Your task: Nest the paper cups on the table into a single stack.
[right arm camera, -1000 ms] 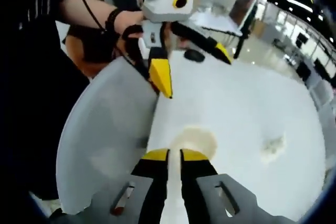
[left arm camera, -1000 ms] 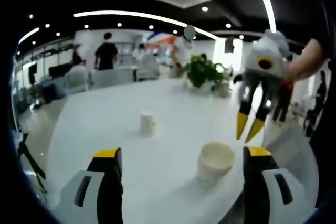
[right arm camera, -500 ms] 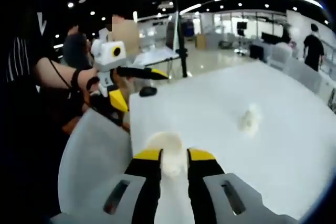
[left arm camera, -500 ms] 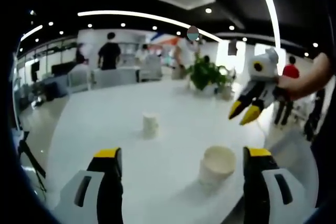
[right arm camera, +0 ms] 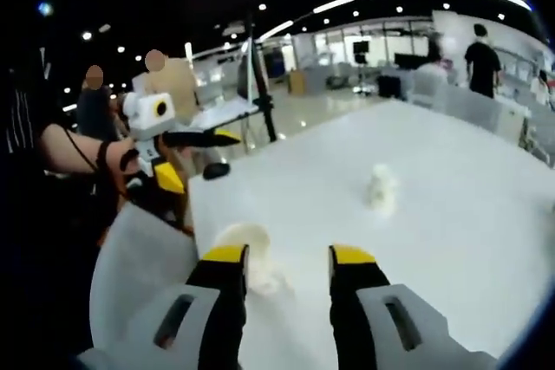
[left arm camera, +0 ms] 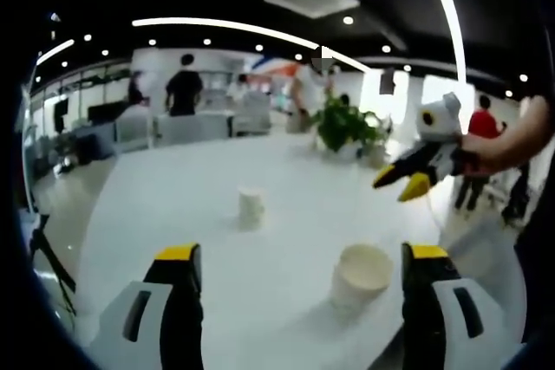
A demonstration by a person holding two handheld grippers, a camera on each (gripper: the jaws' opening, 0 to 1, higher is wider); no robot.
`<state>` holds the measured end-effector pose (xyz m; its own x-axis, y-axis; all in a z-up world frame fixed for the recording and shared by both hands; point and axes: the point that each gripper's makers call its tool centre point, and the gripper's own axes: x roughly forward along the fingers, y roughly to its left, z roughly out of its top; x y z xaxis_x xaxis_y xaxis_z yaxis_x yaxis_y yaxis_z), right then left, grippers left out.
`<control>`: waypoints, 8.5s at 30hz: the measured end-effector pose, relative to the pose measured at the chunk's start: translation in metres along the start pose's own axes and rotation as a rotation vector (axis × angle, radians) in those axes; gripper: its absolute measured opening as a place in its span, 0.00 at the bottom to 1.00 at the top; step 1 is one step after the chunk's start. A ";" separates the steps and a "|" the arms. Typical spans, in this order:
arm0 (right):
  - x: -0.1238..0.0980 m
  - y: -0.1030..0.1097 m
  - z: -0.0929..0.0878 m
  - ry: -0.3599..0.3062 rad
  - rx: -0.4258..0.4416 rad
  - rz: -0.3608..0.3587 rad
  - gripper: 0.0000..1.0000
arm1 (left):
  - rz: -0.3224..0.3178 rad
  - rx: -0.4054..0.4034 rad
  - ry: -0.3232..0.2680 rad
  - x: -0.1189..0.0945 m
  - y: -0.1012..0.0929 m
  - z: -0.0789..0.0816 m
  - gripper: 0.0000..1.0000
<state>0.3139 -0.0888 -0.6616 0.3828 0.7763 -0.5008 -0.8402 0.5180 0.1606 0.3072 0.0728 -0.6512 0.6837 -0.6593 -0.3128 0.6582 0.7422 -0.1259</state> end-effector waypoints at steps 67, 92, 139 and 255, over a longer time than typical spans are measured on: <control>-0.018 -0.054 -0.013 -0.097 0.092 -0.229 0.98 | -0.049 0.044 0.028 0.055 0.022 0.024 0.92; -0.017 -0.069 -0.035 -0.064 0.114 -0.219 0.96 | -0.057 0.046 0.075 0.116 0.040 0.015 0.91; -0.010 -0.089 -0.063 -0.038 0.198 -0.216 0.95 | -0.089 0.034 0.104 0.205 0.070 -0.002 0.90; -0.065 -0.050 -0.097 -0.047 0.261 -0.278 0.92 | -0.112 0.047 0.120 0.234 0.056 0.019 0.38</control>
<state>0.2938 -0.1995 -0.7197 0.6050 0.6057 -0.5169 -0.5776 0.7806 0.2387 0.5100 -0.0420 -0.7132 0.5644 -0.7166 -0.4098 0.7441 0.6565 -0.1233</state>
